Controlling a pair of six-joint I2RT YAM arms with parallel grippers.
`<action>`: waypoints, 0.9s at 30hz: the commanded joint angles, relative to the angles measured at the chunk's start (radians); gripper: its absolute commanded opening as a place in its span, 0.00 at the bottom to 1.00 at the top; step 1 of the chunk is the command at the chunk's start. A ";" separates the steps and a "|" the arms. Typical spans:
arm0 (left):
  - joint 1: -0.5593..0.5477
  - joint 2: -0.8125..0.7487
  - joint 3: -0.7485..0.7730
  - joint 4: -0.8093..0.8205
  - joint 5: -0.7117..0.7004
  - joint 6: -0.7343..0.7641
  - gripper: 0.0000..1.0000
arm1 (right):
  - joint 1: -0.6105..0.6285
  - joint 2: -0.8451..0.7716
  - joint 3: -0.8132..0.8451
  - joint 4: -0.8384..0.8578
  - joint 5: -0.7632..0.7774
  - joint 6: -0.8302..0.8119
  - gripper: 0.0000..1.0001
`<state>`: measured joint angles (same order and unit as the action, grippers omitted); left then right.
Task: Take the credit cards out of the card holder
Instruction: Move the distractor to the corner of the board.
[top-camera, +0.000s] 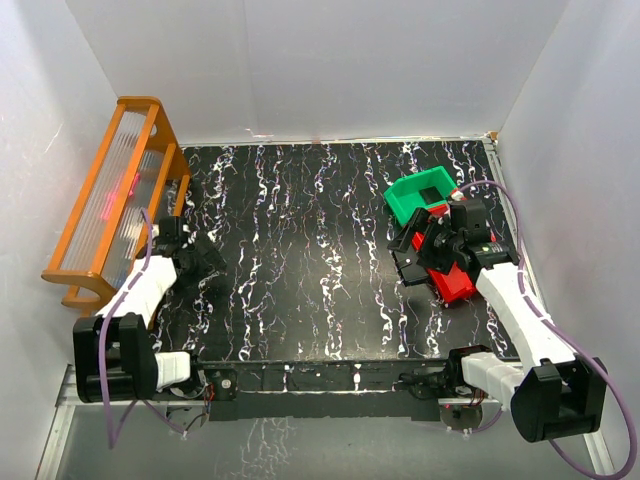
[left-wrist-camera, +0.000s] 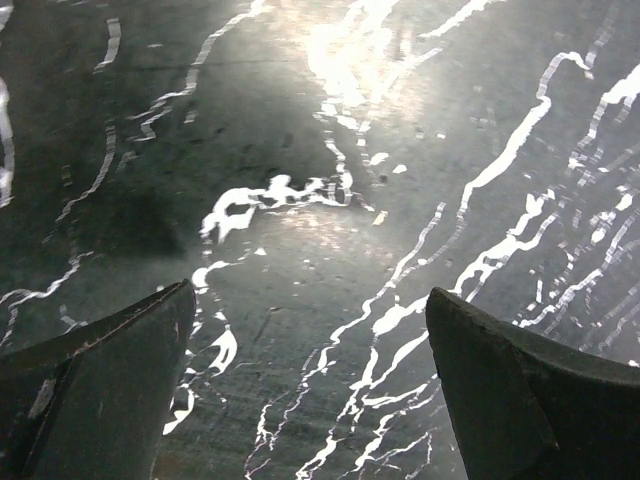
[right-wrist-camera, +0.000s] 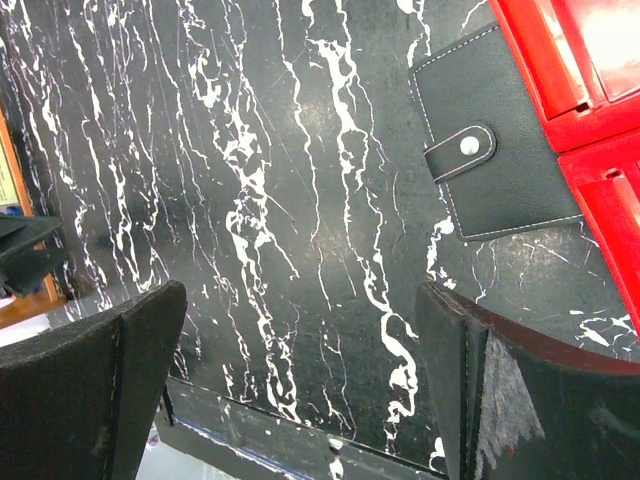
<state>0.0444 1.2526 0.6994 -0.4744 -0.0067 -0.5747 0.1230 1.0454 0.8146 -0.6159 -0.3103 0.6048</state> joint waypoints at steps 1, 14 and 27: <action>-0.022 0.040 0.040 0.080 0.143 0.079 0.99 | -0.003 0.004 -0.001 0.055 -0.001 0.008 0.98; -0.311 0.267 0.364 0.080 0.068 0.127 0.99 | -0.003 0.098 0.256 -0.079 0.328 -0.163 0.98; -0.324 -0.102 0.295 -0.055 -0.195 0.027 0.99 | -0.003 0.101 0.191 -0.018 0.191 -0.095 0.98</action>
<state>-0.2798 1.2285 0.9909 -0.4675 -0.1173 -0.5171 0.1230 1.1748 1.0229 -0.6804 -0.0719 0.4835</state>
